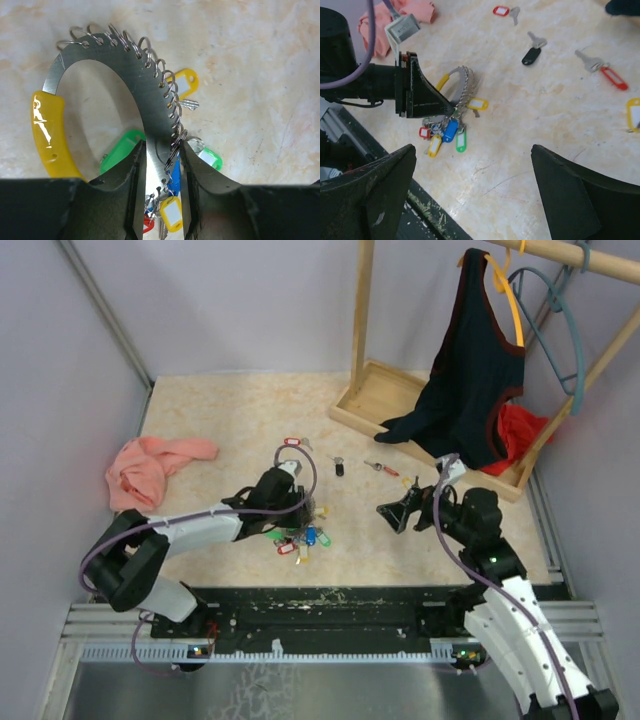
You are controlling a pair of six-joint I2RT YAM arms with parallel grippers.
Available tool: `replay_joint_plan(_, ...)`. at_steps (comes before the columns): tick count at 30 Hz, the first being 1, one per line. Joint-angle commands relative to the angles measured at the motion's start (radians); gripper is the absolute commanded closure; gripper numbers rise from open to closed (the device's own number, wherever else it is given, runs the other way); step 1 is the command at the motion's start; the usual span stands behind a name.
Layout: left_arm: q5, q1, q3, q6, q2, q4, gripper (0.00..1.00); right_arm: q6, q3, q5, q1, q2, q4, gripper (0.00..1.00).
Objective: Put the keys on the keyring
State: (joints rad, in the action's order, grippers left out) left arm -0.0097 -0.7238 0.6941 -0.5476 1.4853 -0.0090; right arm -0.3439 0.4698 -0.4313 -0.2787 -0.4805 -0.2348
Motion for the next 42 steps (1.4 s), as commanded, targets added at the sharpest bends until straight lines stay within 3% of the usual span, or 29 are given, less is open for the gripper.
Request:
replay_joint_plan(1, -0.072, -0.057, -0.035, 0.076, -0.047, 0.129, 0.77, -0.097, -0.028, -0.131, -0.011, -0.136, 0.264, 0.03)
replay_joint_plan(8, -0.087, -0.112, -0.129, 0.189, -0.103, 0.298, 0.79, -0.219, -0.049, -0.213, -0.031, -0.45, 0.576, 0.09)
replay_joint_plan(17, -0.074, -0.155, -0.194, 0.306, -0.134, 0.446, 0.8, -0.27, 0.046, -0.229, -0.127, -0.83, 0.84, 0.15)
replay_joint_plan(21, -0.061, -0.158, -0.197, 0.325, -0.131, 0.455, 0.8, -0.324, 0.067, -0.274, -0.143, -0.958, 0.977, 0.2)
replay_joint_plan(30, -0.004, -0.17, -0.213, 0.365, -0.147, 0.497, 0.8, -0.363, 0.133, -0.307, -0.212, -1.164, 1.109, 0.26)
replay_joint_plan(36, 0.014, -0.181, -0.224, 0.381, -0.154, 0.508, 0.79, -0.396, 0.162, -0.333, -0.234, -1.275, 1.186, 0.42)
replay_joint_plan(40, 0.025, -0.184, -0.227, 0.389, -0.163, 0.506, 0.75, -0.433, 0.157, -0.363, -0.237, -1.289, 1.261, 0.64)
replay_joint_plan(42, 0.024, -0.183, -0.231, 0.39, -0.177, 0.497, 0.64, -0.445, 0.152, -0.377, -0.237, -1.283, 1.292, 0.82)
